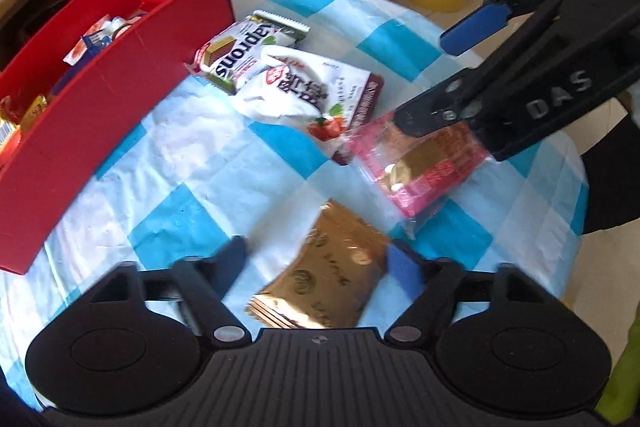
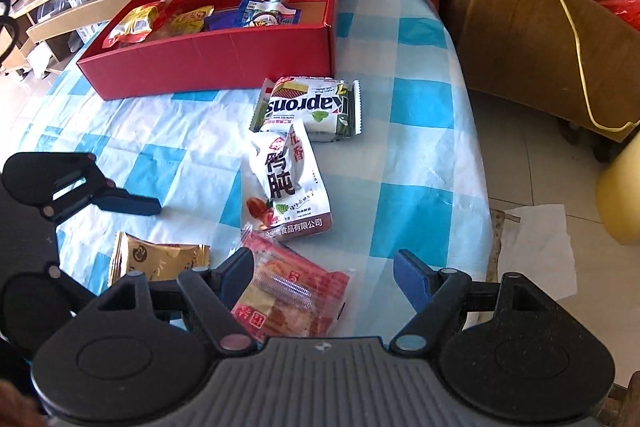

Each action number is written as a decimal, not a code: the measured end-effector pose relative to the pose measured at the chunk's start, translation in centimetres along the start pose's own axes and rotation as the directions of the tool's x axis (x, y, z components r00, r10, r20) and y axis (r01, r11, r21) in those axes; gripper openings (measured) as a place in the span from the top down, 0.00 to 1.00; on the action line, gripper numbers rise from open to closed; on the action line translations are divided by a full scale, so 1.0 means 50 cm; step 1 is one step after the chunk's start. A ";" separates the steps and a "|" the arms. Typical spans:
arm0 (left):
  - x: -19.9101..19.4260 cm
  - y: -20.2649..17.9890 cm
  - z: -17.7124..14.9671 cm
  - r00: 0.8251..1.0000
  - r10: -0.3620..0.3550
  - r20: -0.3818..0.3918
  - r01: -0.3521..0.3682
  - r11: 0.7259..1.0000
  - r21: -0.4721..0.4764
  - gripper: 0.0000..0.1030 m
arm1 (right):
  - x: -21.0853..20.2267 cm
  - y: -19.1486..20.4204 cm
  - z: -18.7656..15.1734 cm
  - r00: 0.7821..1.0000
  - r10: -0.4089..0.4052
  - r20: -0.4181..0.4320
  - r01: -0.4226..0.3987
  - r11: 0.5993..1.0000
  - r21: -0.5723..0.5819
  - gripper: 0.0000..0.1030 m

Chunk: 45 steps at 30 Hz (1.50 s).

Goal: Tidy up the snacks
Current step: 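Move the left tool to the gold pouch while the right tool moves to the pink pack, then grasp the gold pouch with the left tool while the right tool grasps the pink pack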

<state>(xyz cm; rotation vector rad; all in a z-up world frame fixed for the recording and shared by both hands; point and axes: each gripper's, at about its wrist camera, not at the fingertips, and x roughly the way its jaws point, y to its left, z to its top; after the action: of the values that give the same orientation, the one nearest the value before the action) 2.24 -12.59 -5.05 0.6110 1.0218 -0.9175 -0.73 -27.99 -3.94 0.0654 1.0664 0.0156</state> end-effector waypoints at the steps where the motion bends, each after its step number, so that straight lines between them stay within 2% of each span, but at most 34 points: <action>1: -0.003 -0.002 -0.002 1.000 0.001 0.001 -0.001 1.000 -0.005 0.35 | 0.000 -0.001 0.000 1.000 -0.002 0.000 0.002 1.000 -0.002 0.02; 5: -0.011 -0.012 -0.009 1.000 0.003 -0.008 -0.003 1.000 -0.022 0.53 | 0.007 -0.002 0.001 1.000 0.000 -0.014 0.000 1.000 -0.007 0.02; 9: -0.021 -0.008 -0.023 1.000 0.013 -0.021 -0.014 0.998 -0.054 0.52 | 0.012 0.002 -0.001 1.000 0.003 -0.024 -0.004 1.000 -0.016 0.02; 10: -0.023 -0.004 -0.027 1.000 0.006 -0.021 -0.007 0.998 -0.066 0.45 | 0.013 0.004 -0.001 1.000 0.004 -0.026 -0.004 1.000 -0.018 0.02; 11: -0.023 0.000 -0.029 1.000 -0.001 -0.031 -0.002 0.997 -0.074 0.25 | 0.014 0.005 0.000 1.000 0.005 -0.029 -0.006 1.000 -0.020 0.02; 13: -0.021 0.002 -0.038 0.999 0.001 -0.046 -0.004 0.997 -0.074 0.07 | 0.016 0.010 0.001 0.999 0.008 -0.031 -0.009 1.000 -0.026 0.02; 18: -0.011 -0.026 -0.056 0.998 0.036 -0.055 -0.036 0.999 0.001 0.10 | 0.024 0.022 0.004 0.999 0.023 -0.046 -0.025 0.998 -0.053 0.02; 21: -0.022 -0.028 -0.053 0.999 0.010 -0.045 -0.010 1.000 -0.009 0.27 | 0.023 0.022 0.005 0.998 0.033 -0.048 -0.035 0.998 -0.059 0.01; 22: -0.027 -0.027 -0.051 0.999 0.004 -0.038 -0.005 1.000 -0.019 0.38 | 0.024 0.019 0.006 0.998 0.036 -0.051 -0.039 0.998 -0.053 0.01; 24: -0.032 -0.022 -0.049 0.999 -0.002 -0.034 0.001 0.999 -0.046 0.45 | 0.027 0.013 0.007 0.998 0.036 -0.058 -0.038 0.998 -0.041 0.01; 31: -0.038 -0.007 -0.054 1.000 -0.003 -0.024 0.000 0.993 -0.122 0.47 | 0.033 0.009 0.009 0.996 0.047 -0.071 -0.049 0.998 -0.034 0.00; 39: -0.038 -0.019 -0.061 1.000 0.000 -0.029 -0.003 0.994 -0.110 0.47 | 0.074 0.023 0.022 0.994 0.055 -0.099 -0.063 0.995 -0.080 0.00; 42: -0.039 -0.013 -0.065 0.999 0.033 -0.038 -0.037 0.991 -0.129 0.47 | 0.077 0.017 0.014 0.988 0.082 -0.129 -0.088 0.995 -0.040 0.00; 45: -0.040 0.005 -0.069 0.997 0.054 -0.046 -0.062 0.983 -0.171 0.46 | 0.061 0.000 -0.008 0.979 0.133 -0.157 -0.127 0.991 0.046 0.00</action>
<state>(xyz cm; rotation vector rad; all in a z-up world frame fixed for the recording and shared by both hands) 0.47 -9.03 -4.64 0.5137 1.1023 -0.7590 0.37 -27.85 -6.79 0.1688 1.2212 0.1216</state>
